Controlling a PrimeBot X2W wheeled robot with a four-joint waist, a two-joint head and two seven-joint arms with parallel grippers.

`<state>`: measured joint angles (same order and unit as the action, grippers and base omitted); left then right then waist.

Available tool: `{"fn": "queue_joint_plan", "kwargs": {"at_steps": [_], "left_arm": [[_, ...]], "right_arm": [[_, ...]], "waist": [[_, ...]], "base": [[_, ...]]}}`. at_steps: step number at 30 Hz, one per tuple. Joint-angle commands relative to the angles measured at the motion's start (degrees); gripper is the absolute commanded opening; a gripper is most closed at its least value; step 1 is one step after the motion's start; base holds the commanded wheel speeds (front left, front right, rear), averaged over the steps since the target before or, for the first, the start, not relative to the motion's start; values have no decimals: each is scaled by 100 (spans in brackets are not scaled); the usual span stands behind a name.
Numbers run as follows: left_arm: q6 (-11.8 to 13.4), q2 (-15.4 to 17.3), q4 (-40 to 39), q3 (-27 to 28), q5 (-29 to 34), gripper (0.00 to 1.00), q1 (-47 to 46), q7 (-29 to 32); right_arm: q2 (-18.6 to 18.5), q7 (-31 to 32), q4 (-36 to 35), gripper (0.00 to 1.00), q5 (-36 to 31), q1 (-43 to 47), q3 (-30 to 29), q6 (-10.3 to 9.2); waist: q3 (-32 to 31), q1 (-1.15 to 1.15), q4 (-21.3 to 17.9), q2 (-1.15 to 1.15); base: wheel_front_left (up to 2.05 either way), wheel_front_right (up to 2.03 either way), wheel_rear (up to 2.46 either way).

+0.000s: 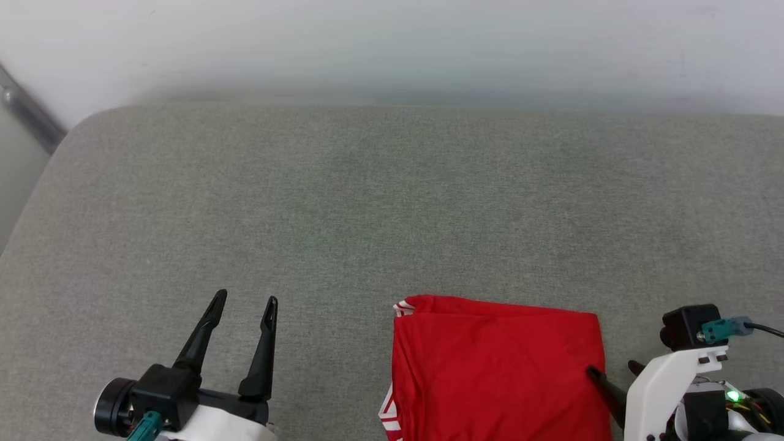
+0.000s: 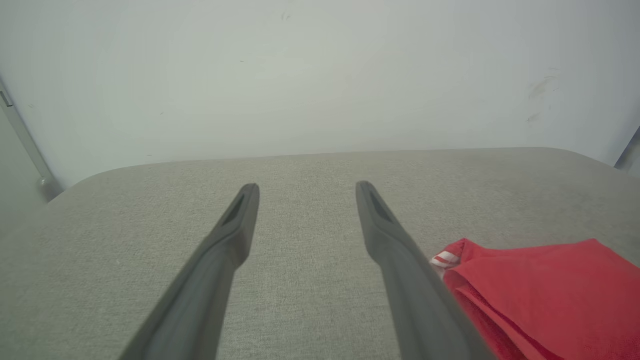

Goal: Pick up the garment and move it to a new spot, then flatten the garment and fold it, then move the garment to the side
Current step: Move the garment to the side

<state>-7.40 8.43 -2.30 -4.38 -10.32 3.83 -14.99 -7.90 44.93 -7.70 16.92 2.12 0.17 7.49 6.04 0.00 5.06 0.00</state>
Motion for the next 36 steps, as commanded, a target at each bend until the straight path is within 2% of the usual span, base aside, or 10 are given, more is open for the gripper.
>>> {"fn": "queue_joint_plan", "kwargs": {"at_steps": [1, 6, 11, 18, 19, 21, 26, 30, 36], "left_arm": [[-7, 23, 3, -6, -4, 100, -95, -27], [-7, 6, 9, -57, 5, 100, -243, -27], [-8, -55, -132, -33, 28, 100, -364, -27], [-8, -59, -145, -87, 16, 100, -453, -27], [-7, -62, -133, -97, 13, 100, -462, -27], [-7, -65, -108, -131, 19, 100, -486, -27], [-8, -79, -52, -180, 19, 100, -471, -27], [-8, -102, -69, -197, 30, 100, -435, -27], [-7, -312, -188, -268, -241, 100, -488, -27]], "right_arm": [[58, 31, 6, 100, -56, 10, -22, 0], [295, 284, 315, 100, 31, -35, -237, 0], [437, 243, 742, 100, -65, -188, -351, 0], [539, 127, 1302, 100, -65, -263, 168, 12], [550, 130, 1356, 59, -32, -264, 270, 17], [511, 51, 1415, 0, -80, -316, 411, 33], [94, -301, 1380, 0, -400, -626, 568, -1], [-325, -381, 1063, 0, -576, -941, 814, -4], [-1575, -111, 478, 0, -909, -1411, 1475, -3]], "waist": [[62, 0, 67, 0], [250, 0, 253, 0], [420, 0, 406, 0], [549, 0, 490, 0], [558, 0, 489, 0], [565, 0, 476, 0], [470, 0, 349, 0], [389, 0, 124, 0], [464, 0, -380, 0]], "base": [[0, 0, 0], [0, 0, 0], [0, 0, 0], [0, 0, 0], [0, 0, 0], [0, 0, 0], [0, 0, 0], [0, 0, 0], [0, 0, 0]]}}
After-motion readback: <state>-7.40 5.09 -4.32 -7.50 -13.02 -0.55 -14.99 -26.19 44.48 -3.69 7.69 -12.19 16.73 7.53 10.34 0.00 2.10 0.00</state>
